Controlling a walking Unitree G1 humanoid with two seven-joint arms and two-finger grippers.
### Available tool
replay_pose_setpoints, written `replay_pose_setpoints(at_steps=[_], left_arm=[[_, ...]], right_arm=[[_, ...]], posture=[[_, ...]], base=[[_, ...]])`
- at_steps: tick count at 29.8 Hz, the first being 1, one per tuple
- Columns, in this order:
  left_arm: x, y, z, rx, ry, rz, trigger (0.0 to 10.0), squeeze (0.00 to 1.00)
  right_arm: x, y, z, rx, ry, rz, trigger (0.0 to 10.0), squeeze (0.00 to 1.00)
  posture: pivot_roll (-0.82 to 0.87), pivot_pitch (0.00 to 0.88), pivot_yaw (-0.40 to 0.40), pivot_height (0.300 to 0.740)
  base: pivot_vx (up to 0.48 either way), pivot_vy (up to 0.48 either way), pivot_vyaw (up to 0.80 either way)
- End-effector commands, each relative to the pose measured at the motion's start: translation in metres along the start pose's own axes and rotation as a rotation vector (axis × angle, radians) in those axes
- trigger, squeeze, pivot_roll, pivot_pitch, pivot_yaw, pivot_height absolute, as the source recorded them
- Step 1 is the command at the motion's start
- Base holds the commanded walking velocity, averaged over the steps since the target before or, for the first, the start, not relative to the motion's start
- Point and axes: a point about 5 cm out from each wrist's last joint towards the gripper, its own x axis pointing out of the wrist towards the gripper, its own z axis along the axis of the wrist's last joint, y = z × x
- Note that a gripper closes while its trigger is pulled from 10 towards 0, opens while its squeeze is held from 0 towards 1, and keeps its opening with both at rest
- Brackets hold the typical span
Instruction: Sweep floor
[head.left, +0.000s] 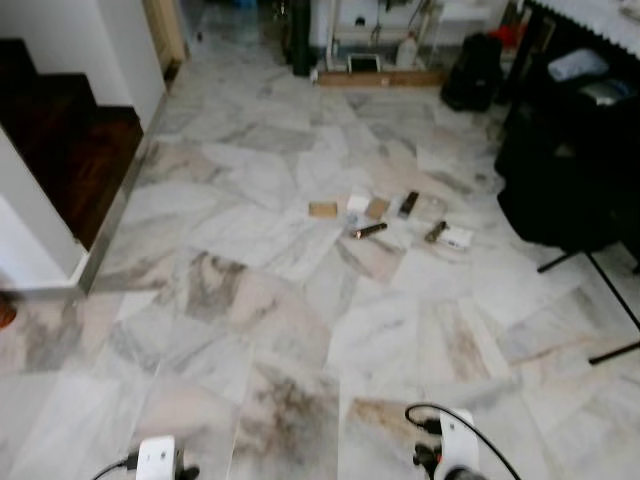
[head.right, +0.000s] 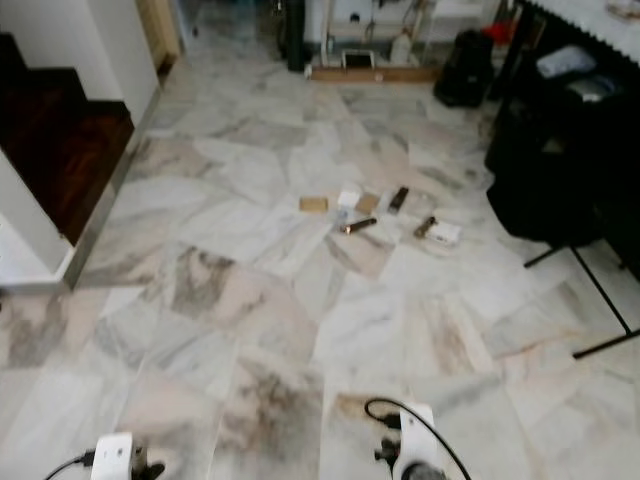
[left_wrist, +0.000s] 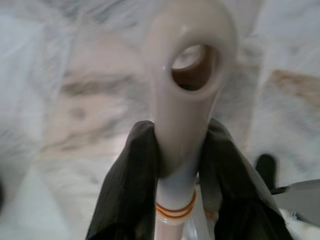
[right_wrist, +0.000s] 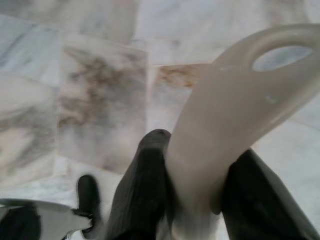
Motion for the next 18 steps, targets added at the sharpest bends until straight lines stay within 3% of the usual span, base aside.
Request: replay_pose_setpoints(at_steps=[1,18], left_arm=[[0.0001,0.0035,0.0019,-0.016,-0.007,0.007,10.0,0.0],[-0.0012,0.0023,-0.0027,-0.037,0.003,0.022,10.0,0.0]], right_arm=[[0.0015,0.003,0.0076,0.012,-0.03,0.006,10.0,0.0],[0.0017,0.0032,0.0089,-0.005,-0.03,0.013,10.0,0.0]], posture=[[-0.03,0.09,-0.025,0.74],[-0.03,0.075,-0.041,0.74]], base=[[0.341,0.0,0.0],[0.343,0.0,0.0]])
